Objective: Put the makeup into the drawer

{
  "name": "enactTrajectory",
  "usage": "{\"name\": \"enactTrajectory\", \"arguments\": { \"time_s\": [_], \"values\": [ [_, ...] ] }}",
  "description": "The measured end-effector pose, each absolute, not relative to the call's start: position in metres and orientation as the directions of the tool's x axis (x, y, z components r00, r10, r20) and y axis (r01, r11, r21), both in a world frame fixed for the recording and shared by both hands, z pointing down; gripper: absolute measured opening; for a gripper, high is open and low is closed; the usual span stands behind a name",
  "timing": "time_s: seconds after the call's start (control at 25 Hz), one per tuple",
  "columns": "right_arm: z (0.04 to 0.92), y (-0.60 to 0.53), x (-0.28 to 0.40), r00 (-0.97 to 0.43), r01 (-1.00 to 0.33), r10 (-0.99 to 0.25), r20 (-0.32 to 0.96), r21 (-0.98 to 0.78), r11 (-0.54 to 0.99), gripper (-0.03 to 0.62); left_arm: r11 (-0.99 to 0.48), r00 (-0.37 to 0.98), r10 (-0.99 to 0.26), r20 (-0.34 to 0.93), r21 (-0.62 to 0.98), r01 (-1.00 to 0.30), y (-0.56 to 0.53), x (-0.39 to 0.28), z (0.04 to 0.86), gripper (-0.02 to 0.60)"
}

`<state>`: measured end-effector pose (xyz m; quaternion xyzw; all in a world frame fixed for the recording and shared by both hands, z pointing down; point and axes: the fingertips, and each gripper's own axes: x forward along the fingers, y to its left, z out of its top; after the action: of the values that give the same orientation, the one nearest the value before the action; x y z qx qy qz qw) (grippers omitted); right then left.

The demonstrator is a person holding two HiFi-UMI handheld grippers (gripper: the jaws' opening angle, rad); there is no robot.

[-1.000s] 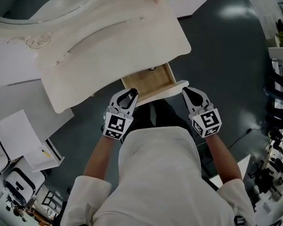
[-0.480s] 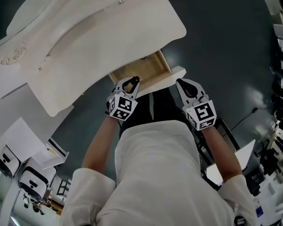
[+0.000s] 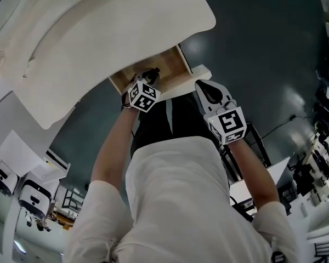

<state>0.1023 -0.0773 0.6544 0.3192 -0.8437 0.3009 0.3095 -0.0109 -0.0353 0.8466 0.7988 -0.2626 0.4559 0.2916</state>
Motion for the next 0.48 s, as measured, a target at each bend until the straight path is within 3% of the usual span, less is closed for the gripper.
{"name": "enactTrajectory", "arguments": {
  "time_s": [0.48],
  "values": [
    [0.686,-0.083,0.115,-0.626,-0.708,-0.301,0.719,-0.363,0.606,0.028,-0.646,0.360,-0.165,0.918,0.176,-0.743,-0.050,-0.001,0.881,0.100]
  ]
}}
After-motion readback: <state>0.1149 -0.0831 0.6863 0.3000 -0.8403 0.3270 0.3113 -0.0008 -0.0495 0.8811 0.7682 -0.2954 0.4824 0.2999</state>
